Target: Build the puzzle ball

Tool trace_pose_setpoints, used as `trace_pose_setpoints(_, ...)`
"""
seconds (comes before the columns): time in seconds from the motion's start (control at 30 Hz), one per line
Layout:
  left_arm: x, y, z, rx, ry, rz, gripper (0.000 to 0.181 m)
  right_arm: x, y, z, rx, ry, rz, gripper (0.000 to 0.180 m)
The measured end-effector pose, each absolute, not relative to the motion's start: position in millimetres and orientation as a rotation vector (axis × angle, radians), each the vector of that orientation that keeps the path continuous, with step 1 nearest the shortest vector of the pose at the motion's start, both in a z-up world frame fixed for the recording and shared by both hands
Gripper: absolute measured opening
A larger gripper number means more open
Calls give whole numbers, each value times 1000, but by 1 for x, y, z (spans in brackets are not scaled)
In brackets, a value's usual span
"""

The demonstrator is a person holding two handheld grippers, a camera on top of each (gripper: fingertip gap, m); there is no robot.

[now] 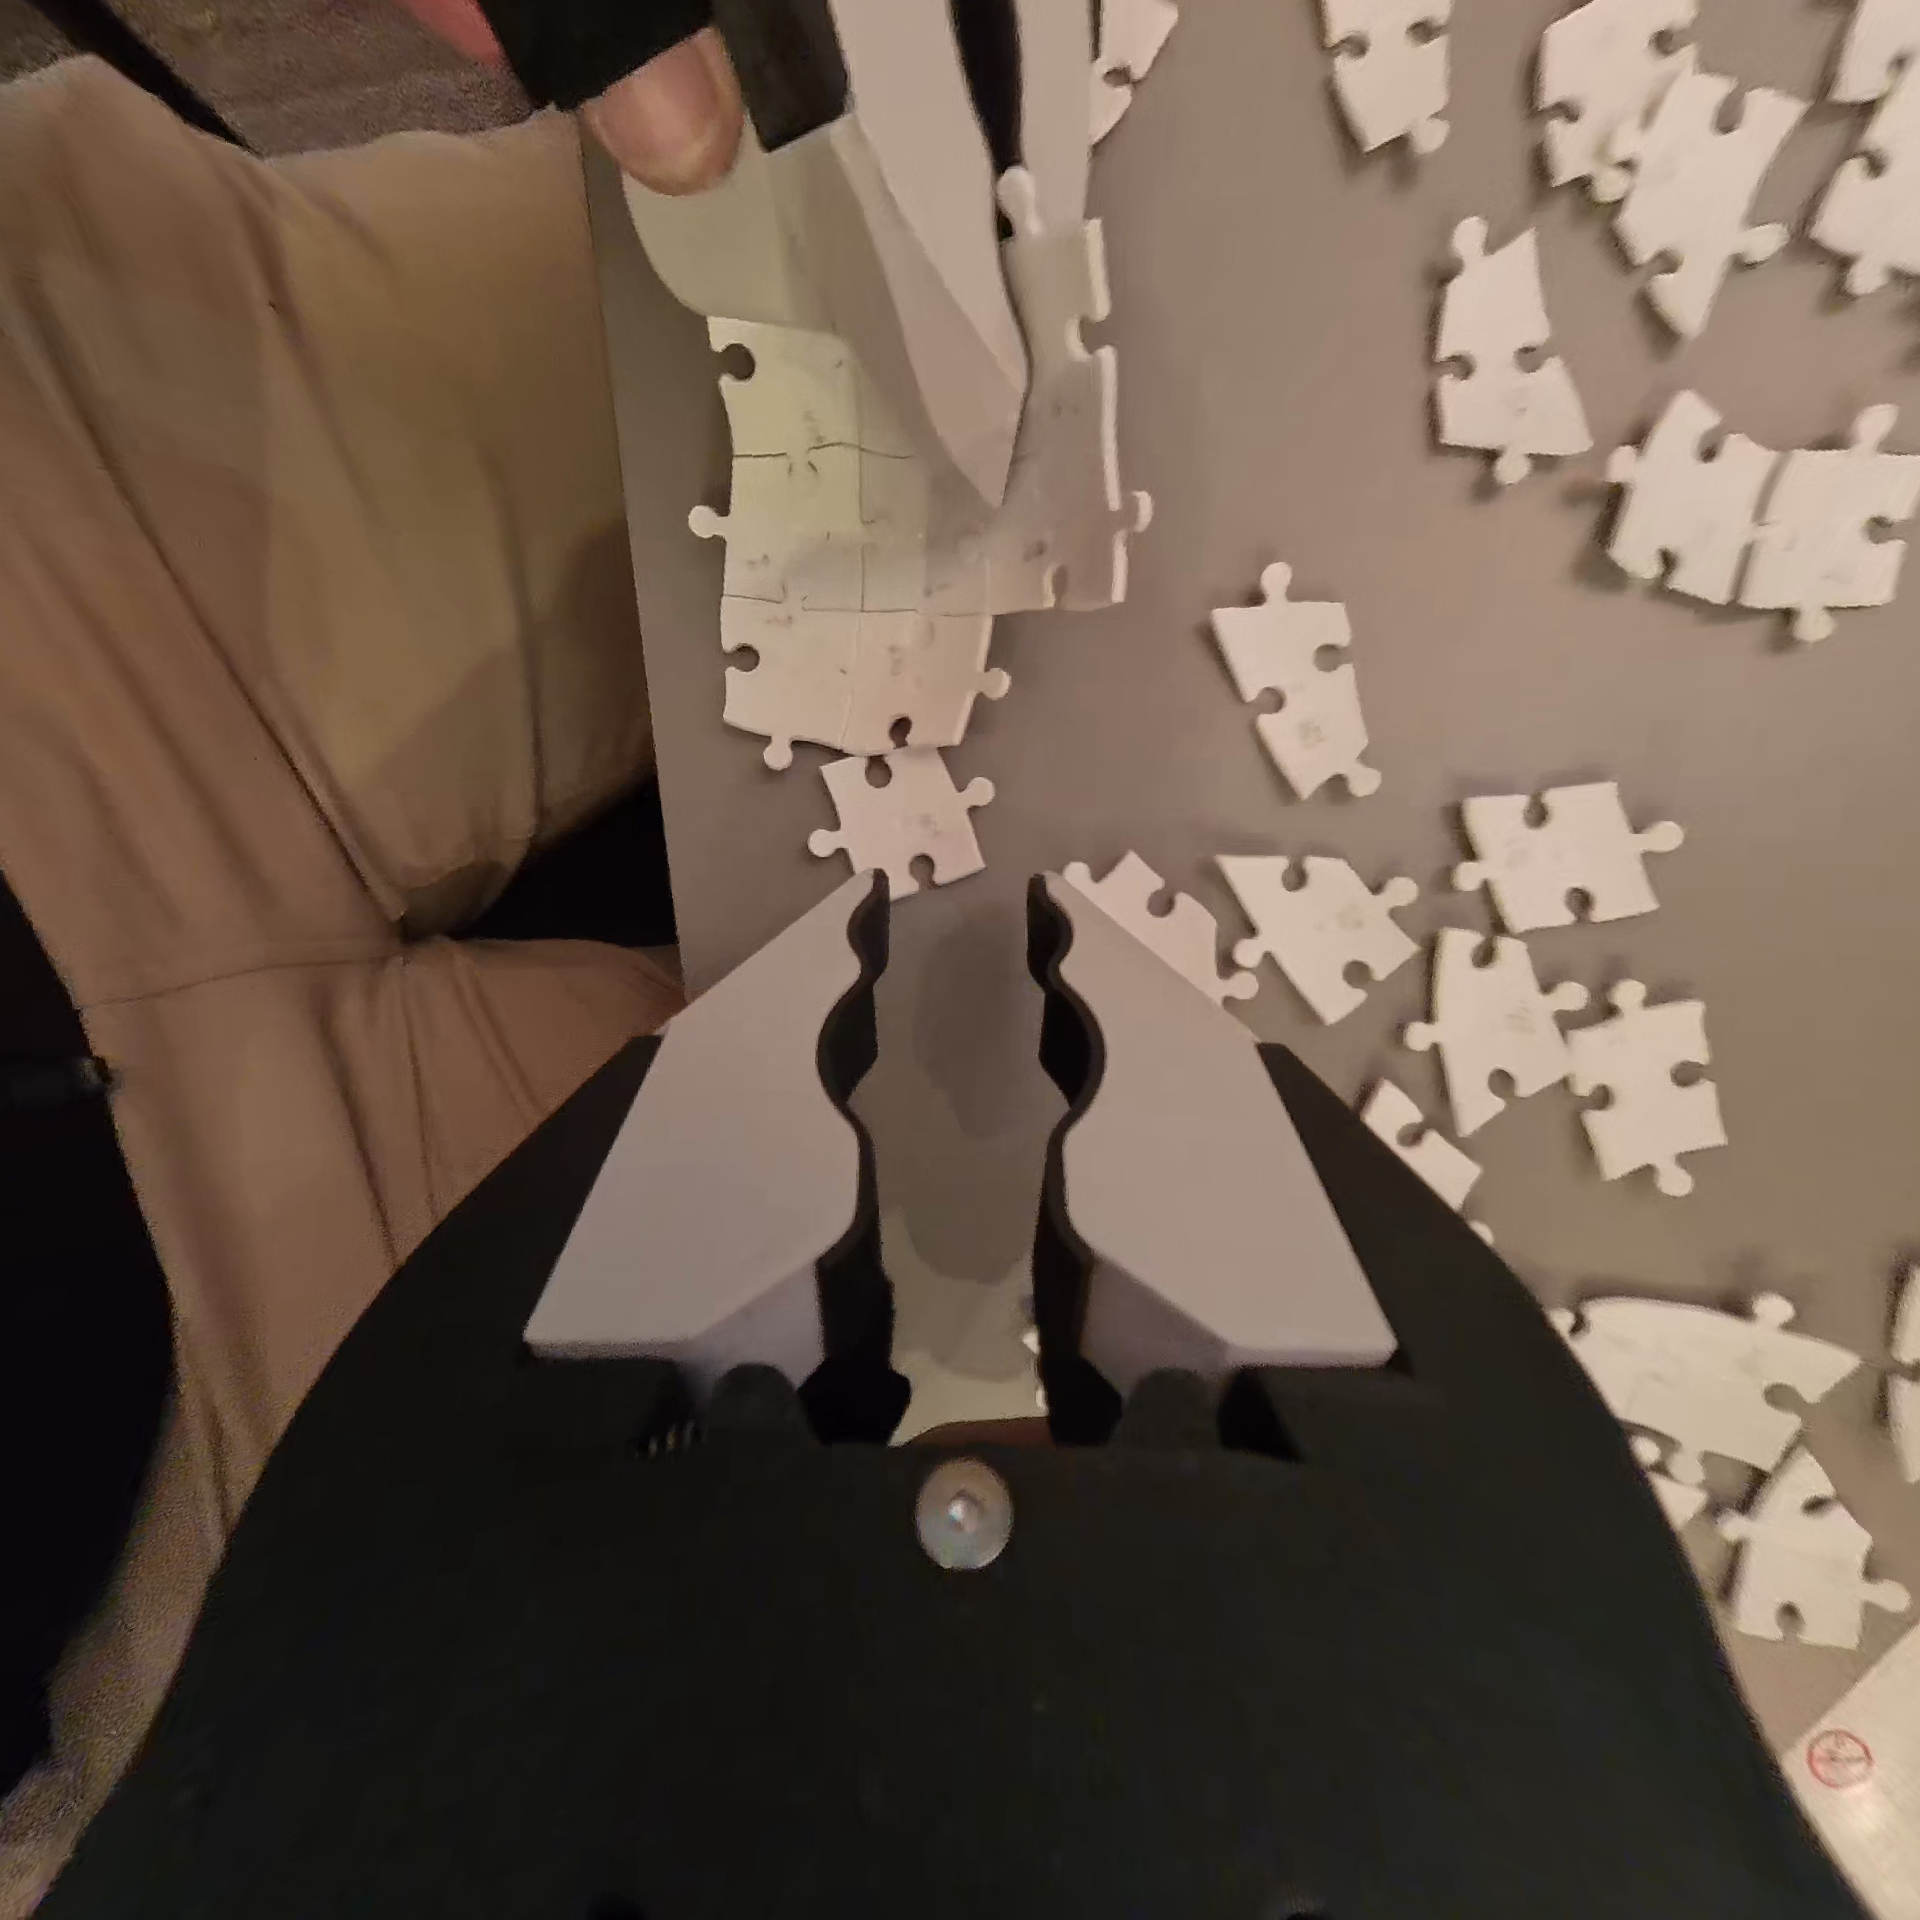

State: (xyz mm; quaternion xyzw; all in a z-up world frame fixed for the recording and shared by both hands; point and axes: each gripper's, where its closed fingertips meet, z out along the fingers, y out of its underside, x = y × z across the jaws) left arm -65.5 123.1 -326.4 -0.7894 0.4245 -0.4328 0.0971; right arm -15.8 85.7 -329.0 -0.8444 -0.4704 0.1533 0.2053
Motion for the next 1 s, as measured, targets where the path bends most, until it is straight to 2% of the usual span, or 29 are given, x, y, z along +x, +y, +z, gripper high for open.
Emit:
trace_pose_setpoints(0.13,-65,123,-326,-2337,1257,-1275,3,-24,85,-338,-2365,-1369,467,28)
trace_pose_setpoints(0.43,-66,123,-326,-2335,1252,-1272,4,-24,87,-337,-2394,-1219,515,0)
trace_pose_setpoints(0.73,-66,123,-326,-2336,1243,-1275,3,-19,84,-326,-2384,-1036,609,0)
trace_pose_setpoints(0.8,-66,123,-326,-2335,1241,-1276,3,-21,82,-327,-2382,-1098,589,30)
trace_pose_setpoints(0.9,-66,123,-326,-2334,1242,-1274,3,-28,78,-333,-2338,-1246,542,38)
trace_pose_setpoints(1.0,-66,123,-326,-2335,1241,-1270,3,-30,78,-338,-2326,-1324,501,33)
